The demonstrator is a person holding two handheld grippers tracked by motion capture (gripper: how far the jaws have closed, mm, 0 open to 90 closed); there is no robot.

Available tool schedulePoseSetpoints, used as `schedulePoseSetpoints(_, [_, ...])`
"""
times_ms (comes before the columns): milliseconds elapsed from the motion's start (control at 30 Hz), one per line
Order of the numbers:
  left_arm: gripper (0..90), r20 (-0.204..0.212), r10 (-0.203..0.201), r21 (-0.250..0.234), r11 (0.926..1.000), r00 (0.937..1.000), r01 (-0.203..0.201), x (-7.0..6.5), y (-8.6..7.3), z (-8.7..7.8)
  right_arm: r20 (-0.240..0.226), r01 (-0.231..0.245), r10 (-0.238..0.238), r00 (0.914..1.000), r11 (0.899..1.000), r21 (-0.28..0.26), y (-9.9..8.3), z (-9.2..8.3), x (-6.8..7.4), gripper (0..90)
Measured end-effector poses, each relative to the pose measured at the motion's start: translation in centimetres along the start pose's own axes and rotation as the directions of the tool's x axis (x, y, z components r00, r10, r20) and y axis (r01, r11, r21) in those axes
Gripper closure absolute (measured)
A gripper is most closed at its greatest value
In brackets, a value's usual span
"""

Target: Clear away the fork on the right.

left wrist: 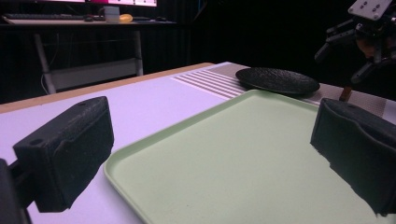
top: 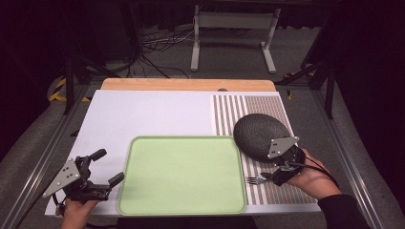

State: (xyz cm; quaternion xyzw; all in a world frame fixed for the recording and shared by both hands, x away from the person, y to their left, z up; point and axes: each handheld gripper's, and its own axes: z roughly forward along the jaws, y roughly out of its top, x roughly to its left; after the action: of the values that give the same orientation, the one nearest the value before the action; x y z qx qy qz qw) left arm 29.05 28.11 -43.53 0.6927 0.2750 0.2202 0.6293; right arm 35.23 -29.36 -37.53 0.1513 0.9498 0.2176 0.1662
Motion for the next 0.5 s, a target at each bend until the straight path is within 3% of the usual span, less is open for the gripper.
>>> schedulePoseSetpoints(500, [0.0, 0.0, 0.002, 0.0, 1.0, 1.0, -0.002, 0.02, 0.01, -0.01, -0.063, 0.071, -0.064, 0.996, 0.99, 0.122, 0.33, 0.96, -0.11, 7.7])
